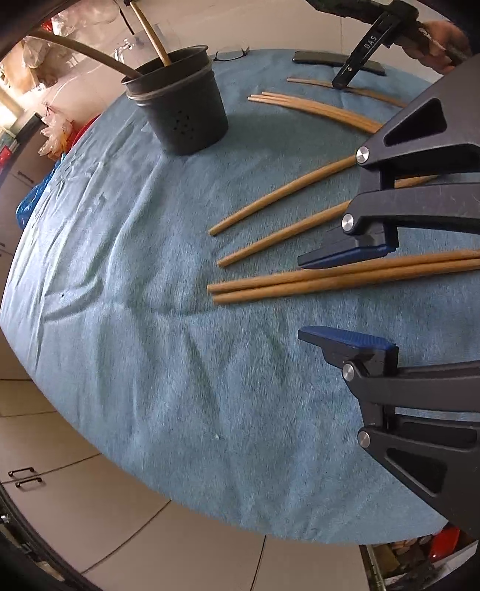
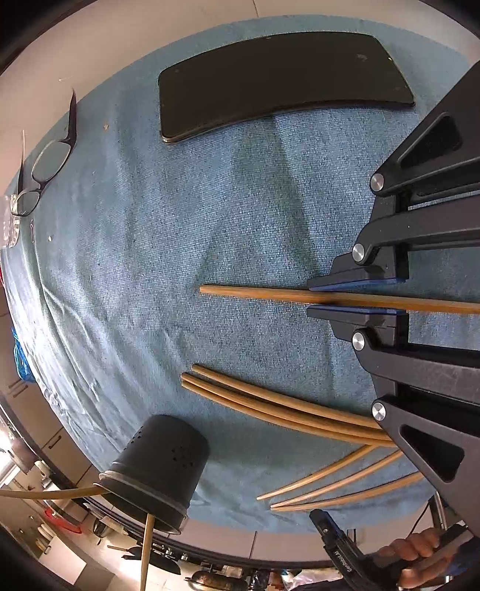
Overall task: Organize utensils
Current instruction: 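Close the right tool on another chopstick while the left tool grasps one, then lift the chopstick upright with the right tool toward the black holder, then lower the chopstick into the black holder with the right tool, then open the right tool and withdraw it from the holder over the chopsticks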
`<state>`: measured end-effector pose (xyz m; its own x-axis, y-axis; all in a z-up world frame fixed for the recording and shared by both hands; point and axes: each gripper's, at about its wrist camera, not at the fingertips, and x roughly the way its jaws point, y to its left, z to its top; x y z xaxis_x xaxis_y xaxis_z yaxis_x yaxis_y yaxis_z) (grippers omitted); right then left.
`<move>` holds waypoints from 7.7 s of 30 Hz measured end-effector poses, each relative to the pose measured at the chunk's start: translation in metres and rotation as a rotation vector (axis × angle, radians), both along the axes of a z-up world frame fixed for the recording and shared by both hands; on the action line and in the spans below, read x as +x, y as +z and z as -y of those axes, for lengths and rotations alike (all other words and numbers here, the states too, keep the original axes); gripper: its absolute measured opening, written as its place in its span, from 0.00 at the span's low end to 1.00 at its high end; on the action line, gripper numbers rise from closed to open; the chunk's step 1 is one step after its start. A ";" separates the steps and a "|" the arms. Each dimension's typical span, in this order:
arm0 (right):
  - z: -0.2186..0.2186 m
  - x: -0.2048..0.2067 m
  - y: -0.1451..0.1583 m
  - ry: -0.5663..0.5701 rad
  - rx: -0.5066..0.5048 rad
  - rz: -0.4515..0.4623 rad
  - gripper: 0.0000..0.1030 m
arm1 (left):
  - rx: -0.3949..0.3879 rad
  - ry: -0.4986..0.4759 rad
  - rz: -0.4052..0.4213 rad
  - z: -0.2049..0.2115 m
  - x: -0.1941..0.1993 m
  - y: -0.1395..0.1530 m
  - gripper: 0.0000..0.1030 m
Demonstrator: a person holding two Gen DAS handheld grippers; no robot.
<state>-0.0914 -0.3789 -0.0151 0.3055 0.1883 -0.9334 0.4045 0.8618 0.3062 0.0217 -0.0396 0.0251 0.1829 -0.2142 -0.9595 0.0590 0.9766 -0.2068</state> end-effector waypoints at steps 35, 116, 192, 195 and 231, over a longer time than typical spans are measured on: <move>-0.023 0.033 0.003 0.054 -0.096 -0.073 0.07 | 0.157 -0.033 0.009 0.020 0.011 -0.008 0.08; -0.031 -0.032 0.186 0.058 -0.029 0.653 0.07 | -0.138 -0.111 0.546 0.055 -0.074 0.207 0.06; -0.023 0.103 0.190 -0.052 0.010 0.613 0.24 | -0.174 -0.082 0.540 0.095 0.056 0.220 0.07; -0.023 0.095 0.188 -0.049 0.006 0.605 0.26 | -0.177 -0.083 0.557 0.088 0.045 0.225 0.07; -0.032 0.040 0.062 -0.079 0.105 0.236 0.44 | -0.118 0.010 0.244 0.027 -0.018 0.094 0.35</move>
<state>-0.0514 -0.3468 0.0465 0.5300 0.2475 -0.8111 0.3757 0.7889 0.4862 0.0036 -0.0664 0.1188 0.4087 -0.3190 -0.8551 0.1118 0.9474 -0.3000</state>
